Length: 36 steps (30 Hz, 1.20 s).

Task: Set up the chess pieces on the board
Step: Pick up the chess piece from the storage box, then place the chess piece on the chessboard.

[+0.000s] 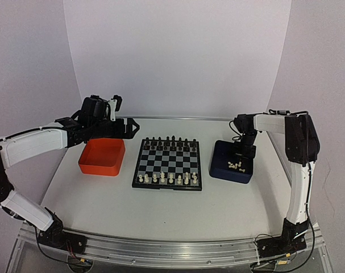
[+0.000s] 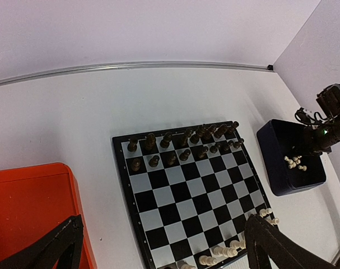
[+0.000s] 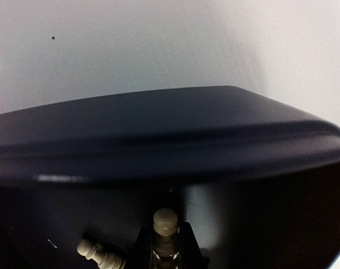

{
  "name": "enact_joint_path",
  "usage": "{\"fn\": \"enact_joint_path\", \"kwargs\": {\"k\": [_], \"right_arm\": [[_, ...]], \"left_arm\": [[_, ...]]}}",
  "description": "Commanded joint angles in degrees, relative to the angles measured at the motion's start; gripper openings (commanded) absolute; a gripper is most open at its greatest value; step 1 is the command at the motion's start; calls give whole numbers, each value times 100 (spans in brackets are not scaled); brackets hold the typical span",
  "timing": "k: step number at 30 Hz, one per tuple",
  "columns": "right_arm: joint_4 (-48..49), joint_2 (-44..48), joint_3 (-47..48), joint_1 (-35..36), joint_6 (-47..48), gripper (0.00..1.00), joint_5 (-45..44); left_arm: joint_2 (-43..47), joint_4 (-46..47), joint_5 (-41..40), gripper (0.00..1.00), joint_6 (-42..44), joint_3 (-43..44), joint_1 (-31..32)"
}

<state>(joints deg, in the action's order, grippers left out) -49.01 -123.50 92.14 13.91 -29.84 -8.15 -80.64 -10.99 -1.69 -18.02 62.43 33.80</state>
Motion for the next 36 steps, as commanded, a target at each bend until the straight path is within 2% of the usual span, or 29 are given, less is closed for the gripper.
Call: {"fn": "enact_joint_path", "kwargs": {"k": [1,7,15,21,25,29,36], "right_arm": [[-97,90,210,24,267,2,-214],[20,91,409,24,880,2,-403],[425,306,314,28,1267,1,90],[872,940,-65,251,2397,0,474],[1080,1585,-402,672,3450,0,611],[1232,2004,-616,1276,4067,0,972],[1467,2175,-372,1872,4173,0,2993]], "left_arm": [[176,9,-29,100,-6,56,-14],[284,47,1,100,-30,-16,-15],[477,92,-18,100,-100,-131,-15],[528,67,138,100,-238,-13,-14],[424,9,726,100,-424,282,-23],[283,242,1414,100,-736,422,-23],[-421,1008,3077,95,-1222,660,-1]]}}
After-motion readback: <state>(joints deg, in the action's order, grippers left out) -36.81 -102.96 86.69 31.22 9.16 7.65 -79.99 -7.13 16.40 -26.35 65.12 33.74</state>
